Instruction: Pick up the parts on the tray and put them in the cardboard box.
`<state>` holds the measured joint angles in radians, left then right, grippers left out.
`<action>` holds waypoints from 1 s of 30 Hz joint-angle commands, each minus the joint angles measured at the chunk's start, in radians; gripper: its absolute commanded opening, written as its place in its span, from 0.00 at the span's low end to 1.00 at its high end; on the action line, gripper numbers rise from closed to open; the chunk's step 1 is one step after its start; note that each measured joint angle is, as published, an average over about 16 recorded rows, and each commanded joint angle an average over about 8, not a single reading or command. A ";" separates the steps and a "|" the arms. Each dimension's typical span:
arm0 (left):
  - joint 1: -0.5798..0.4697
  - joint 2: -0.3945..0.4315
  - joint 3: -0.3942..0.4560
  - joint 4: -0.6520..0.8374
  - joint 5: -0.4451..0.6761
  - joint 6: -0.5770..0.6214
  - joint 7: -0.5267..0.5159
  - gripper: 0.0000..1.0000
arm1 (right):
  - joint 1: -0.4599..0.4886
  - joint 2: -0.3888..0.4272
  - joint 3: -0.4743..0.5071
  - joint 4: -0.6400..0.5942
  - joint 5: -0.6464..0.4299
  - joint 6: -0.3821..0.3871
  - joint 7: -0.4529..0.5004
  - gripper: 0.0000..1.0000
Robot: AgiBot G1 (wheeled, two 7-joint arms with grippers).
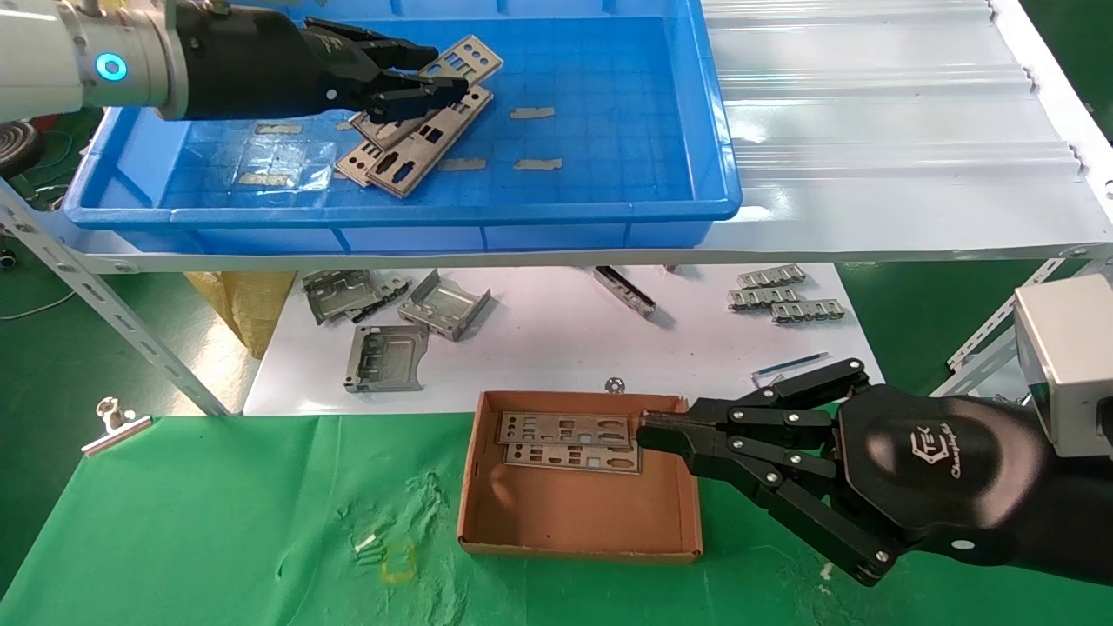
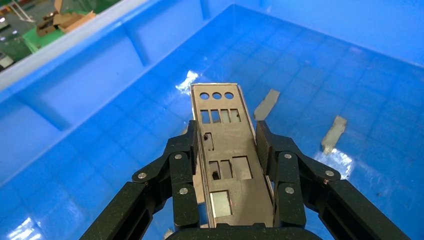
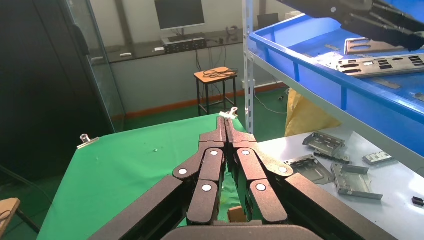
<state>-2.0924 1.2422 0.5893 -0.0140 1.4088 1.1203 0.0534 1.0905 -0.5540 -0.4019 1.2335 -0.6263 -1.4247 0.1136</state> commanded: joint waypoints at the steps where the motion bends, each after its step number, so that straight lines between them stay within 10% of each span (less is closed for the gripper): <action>1: -0.005 -0.003 -0.002 -0.002 -0.003 0.008 0.002 0.00 | 0.000 0.000 0.000 0.000 0.000 0.000 0.000 0.00; 12: -0.042 -0.044 -0.017 -0.017 -0.026 0.124 0.022 0.00 | 0.000 0.000 0.000 0.000 0.000 0.000 0.000 0.05; 20: -0.045 -0.080 -0.023 -0.040 -0.041 0.391 0.056 0.00 | 0.000 0.000 0.000 0.000 0.000 0.000 0.000 0.95; 30: 0.055 -0.104 0.010 -0.184 -0.098 0.492 0.064 0.00 | 0.000 0.000 0.000 0.000 0.000 0.000 0.000 1.00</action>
<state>-2.0218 1.1274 0.6164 -0.2317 1.2904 1.6081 0.1020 1.0905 -0.5540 -0.4020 1.2335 -0.6263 -1.4247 0.1136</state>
